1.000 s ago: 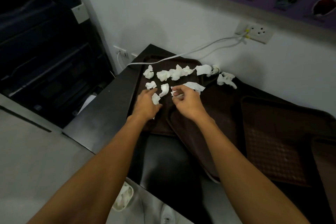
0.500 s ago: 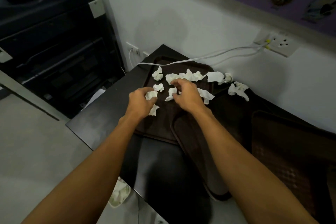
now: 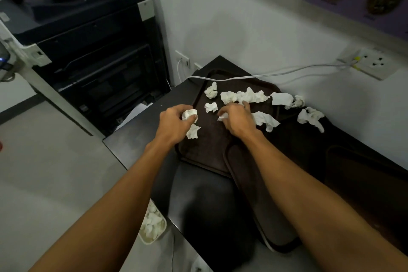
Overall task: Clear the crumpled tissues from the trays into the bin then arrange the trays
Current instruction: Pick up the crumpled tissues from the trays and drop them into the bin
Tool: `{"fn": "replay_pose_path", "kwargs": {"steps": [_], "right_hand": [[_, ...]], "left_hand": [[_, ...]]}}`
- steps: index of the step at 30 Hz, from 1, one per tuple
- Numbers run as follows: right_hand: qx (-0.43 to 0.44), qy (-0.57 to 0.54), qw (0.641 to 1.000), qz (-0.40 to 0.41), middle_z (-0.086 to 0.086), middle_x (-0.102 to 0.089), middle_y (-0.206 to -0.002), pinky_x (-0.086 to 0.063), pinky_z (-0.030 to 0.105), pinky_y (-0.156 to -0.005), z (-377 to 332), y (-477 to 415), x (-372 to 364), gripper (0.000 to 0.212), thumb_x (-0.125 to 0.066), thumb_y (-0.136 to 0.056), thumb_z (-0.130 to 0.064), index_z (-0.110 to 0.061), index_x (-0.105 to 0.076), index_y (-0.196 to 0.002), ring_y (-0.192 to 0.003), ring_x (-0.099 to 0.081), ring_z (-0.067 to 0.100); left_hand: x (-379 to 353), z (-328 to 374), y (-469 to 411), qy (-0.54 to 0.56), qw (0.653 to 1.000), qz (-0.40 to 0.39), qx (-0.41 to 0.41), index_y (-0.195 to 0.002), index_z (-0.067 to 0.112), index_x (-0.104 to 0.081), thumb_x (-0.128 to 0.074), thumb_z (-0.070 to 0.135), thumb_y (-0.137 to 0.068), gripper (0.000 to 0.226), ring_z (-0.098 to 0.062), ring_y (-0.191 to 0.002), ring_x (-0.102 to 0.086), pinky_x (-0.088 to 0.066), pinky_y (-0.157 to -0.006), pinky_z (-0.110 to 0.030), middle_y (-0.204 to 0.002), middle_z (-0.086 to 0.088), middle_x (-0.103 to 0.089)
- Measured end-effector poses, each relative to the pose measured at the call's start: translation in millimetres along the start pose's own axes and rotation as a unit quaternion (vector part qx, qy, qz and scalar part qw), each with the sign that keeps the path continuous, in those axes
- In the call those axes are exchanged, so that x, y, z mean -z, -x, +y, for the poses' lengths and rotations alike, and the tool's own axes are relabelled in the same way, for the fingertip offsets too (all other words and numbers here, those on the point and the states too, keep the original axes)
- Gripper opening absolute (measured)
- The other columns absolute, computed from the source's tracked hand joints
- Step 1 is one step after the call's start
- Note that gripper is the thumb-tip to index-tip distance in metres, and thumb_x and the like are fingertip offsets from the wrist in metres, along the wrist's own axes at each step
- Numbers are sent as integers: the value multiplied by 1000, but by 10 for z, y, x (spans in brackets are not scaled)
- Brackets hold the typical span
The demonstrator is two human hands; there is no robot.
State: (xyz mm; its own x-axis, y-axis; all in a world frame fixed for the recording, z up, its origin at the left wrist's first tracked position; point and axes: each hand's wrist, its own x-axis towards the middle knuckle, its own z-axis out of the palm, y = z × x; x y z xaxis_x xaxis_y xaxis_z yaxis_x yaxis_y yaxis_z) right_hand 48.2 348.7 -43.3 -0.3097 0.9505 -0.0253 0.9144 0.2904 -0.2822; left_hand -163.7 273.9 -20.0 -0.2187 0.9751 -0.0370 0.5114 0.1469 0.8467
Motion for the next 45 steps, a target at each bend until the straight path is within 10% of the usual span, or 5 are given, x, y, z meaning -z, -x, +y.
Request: {"fn": "replay_pose_path", "kwargs": {"steps": [5,10,18,45], "right_hand": [[12,-159,983,95,-2,-71,-112,-44,35,-105,-151,164,53,20,-77,-87,-20,-24,-77,-106,-104,-64,16],[4,-286,948,141,-10,-69,-109,-40,2,-85,-440,427,148,21,-74,-88,-12,-22,-76,-106,-100,-60,0],[10,-361,916,172,-13,-72,-102,-51,18,-88,-1215,848,8,19,-73,-87,-13,-22,-75,-104,-97,-66,2],[-89,-434,896,17,-9,-73,-100,-56,13,-76,-3213,2152,-1779,23,-79,-88,-14,-21,-73,-110,-87,-70,-1]], "left_hand": [[109,-4,111,5,1000,9,-2,-113,26,-75,-76,29,-88,26,2,-87,-68,-50,-77,-9,-97,12,-73],[285,-36,273,18,999,28,-10,-106,29,-76,-73,29,-88,18,2,-86,-68,-53,-79,-16,-93,17,-72],[759,-276,678,50,997,56,-6,-101,27,-75,-72,28,-88,14,1,-84,-69,-54,-76,-17,-92,14,-74],[2032,-2455,2150,48,986,56,146,-108,24,-73,-75,18,-90,19,-6,-87,-67,-51,-79,-20,-98,8,-71]]}}
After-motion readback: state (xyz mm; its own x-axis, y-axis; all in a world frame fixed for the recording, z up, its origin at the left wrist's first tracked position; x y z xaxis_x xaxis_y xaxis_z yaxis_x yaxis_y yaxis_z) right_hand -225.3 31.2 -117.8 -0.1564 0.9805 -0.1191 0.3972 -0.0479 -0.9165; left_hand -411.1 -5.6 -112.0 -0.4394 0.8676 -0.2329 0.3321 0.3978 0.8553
